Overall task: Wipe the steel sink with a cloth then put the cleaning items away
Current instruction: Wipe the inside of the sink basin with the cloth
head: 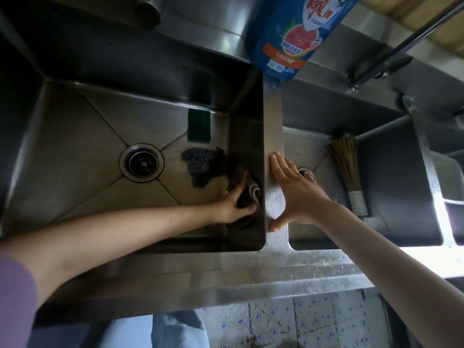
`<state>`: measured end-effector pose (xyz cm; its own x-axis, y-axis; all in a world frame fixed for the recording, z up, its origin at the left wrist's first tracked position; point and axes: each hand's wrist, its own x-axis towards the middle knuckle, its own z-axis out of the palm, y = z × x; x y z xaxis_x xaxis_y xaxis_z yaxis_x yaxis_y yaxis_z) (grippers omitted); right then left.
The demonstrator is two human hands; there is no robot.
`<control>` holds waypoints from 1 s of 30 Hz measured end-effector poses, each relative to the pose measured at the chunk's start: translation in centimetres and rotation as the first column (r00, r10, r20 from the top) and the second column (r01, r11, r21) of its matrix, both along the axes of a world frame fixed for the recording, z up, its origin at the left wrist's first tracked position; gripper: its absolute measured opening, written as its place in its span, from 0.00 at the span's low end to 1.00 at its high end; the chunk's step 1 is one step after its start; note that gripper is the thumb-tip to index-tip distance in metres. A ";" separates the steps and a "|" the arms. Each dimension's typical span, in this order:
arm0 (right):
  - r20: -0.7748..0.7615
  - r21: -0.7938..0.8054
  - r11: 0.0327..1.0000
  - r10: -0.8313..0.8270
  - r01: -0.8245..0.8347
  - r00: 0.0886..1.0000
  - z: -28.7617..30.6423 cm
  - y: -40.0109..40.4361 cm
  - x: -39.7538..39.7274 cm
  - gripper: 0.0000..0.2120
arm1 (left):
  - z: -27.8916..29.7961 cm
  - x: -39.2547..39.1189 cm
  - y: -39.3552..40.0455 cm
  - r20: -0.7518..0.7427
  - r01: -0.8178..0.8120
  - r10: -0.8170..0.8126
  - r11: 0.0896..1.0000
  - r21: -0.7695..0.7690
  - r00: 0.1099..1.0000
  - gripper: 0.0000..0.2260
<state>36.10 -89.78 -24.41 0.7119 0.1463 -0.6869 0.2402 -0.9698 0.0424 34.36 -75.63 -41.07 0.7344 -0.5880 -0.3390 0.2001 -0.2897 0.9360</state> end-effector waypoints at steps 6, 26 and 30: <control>0.027 0.029 0.999 -0.041 0.040 0.999 -0.3 -0.9 -0.4 0.74 | 0.3 0.6 0.2 0.018 0.059 -0.059 0.998 0.032 0.998 0.42; -0.005 0.064 0.996 -0.062 0.062 0.998 -0.5 -1.4 -0.1 0.73 | 0.5 3.3 0.0 -0.068 0.013 -0.005 0.992 0.124 0.998 0.40; -0.004 0.066 0.997 -0.046 0.046 0.999 -0.6 -1.4 -0.1 0.73 | 1.3 4.8 0.3 -0.105 0.006 0.004 0.996 0.090 0.994 0.41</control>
<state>36.02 -91.16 -25.00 0.7175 0.1585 -0.6783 0.1954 -0.9805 -0.0224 39.11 -75.33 -39.75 0.6914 -0.5521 -0.4659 0.2956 -0.3723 0.8798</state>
